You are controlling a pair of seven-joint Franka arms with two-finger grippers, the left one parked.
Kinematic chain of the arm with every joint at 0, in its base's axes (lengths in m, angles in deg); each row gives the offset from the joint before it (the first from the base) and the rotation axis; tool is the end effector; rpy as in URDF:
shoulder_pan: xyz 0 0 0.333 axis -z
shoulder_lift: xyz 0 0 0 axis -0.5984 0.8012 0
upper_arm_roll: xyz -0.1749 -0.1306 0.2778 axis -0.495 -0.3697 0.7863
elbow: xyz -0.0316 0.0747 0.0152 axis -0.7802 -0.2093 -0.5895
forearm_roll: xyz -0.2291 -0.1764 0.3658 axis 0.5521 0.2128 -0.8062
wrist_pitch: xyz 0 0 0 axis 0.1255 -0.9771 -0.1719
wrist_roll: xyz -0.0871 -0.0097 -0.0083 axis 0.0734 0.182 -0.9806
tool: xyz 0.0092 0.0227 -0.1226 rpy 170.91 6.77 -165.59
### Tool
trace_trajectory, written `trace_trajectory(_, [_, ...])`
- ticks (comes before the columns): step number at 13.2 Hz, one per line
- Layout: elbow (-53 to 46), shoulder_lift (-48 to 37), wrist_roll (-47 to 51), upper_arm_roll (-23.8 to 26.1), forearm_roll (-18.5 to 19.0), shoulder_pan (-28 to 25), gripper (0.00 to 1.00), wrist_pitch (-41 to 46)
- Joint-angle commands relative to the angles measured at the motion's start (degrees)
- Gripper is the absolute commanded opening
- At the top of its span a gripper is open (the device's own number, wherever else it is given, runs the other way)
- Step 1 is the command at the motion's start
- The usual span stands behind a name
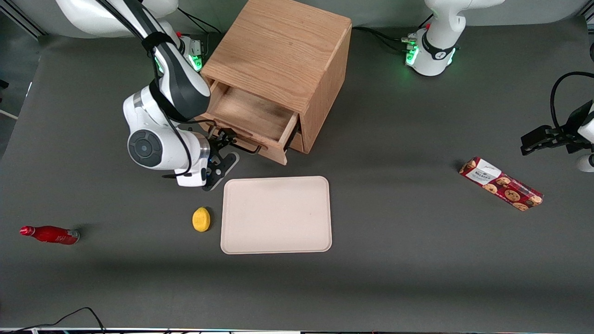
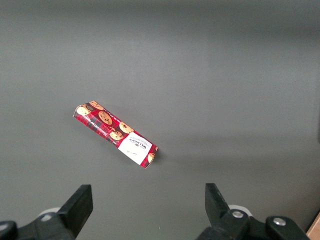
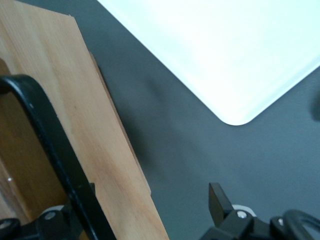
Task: Open upper drawer
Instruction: 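Pull the upper drawer outward by its handle with the right gripper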
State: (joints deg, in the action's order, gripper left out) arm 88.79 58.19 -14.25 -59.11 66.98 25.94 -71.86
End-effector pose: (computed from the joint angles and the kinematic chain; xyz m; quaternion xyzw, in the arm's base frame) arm 0.6249 0.2921 0.3545 -0.9135 -0.3576 0.1456 0.1282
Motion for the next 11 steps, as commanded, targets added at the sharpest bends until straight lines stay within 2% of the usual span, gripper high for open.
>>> trace_trajectory(1, [-2.9, 2.0, -2.3, 0.8, 1.4, 1.2, 1.00, 0.1])
trace_trajectory(11, [-7.6, 5.1, -4.1, 1.7, 3.8, 4.7, 1.00, 0.2])
